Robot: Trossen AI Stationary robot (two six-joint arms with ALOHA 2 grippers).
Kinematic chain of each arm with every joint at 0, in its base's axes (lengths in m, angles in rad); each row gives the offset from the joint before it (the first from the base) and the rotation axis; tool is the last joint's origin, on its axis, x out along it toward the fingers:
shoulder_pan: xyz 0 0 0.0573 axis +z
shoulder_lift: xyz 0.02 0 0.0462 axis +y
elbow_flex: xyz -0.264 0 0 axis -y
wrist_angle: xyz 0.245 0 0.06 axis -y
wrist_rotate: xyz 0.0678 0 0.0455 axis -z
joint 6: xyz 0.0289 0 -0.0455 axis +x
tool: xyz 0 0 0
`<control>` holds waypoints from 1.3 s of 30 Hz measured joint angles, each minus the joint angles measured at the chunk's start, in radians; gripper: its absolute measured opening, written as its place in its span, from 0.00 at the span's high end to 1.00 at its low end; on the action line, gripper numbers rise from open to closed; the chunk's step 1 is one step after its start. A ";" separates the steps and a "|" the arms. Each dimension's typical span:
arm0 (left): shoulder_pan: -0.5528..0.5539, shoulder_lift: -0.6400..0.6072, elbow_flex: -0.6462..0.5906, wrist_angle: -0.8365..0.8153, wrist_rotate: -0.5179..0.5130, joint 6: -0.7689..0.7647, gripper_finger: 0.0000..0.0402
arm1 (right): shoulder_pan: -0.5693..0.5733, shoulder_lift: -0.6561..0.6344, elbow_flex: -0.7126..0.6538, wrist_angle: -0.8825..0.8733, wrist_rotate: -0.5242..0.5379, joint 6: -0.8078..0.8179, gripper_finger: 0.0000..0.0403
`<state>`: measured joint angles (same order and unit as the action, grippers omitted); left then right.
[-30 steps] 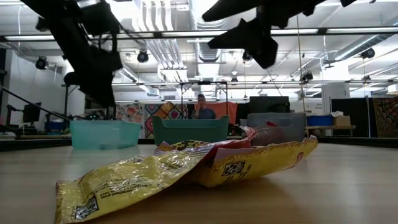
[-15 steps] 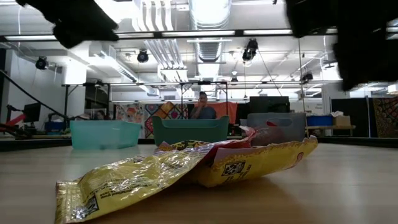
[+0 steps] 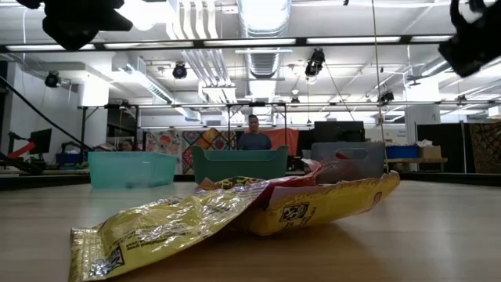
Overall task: Sort candy
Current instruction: Put the white candy into the blue bin
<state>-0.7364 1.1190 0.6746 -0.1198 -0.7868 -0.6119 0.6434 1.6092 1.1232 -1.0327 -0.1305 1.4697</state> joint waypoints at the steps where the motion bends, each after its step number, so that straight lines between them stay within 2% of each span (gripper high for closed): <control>1: 0.000 0.004 0.000 0.001 0.000 0.000 0.68 | 0.000 0.015 -0.003 0.002 -0.001 -0.005 0.68; 17: 0.000 0.019 0.000 0.020 0.002 0.052 0.68 | -0.052 0.198 -0.015 0.066 0.010 -0.195 0.70; 20: 0.000 0.020 0.000 0.021 0.002 0.053 0.68 | -0.075 0.211 -0.016 0.073 0.021 -0.241 0.76; 25: 0.000 0.031 0.000 0.023 0.002 0.057 0.68 | -0.101 0.199 -0.017 0.066 0.079 -0.301 0.93; 30: 0.000 0.076 -0.001 0.066 -0.034 0.105 0.68 | -0.116 0.139 -0.027 0.071 0.280 -0.311 0.97; 33: 0.001 0.118 -0.003 0.155 -0.037 0.170 0.68 | -0.115 0.037 -0.031 0.118 0.402 -0.325 0.98; 36: 0.001 0.170 -0.009 0.278 -0.034 0.232 0.68 | -0.116 -0.069 -0.069 0.302 0.553 -0.410 0.98; 39: 0.002 0.227 -0.010 0.397 -0.034 0.305 0.68 | -0.116 -0.166 -0.147 0.648 0.656 -0.616 0.98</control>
<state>-0.7340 1.3464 0.6643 0.2770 -0.8210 -0.3073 0.5270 1.4432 0.9766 -0.3847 0.5258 0.8536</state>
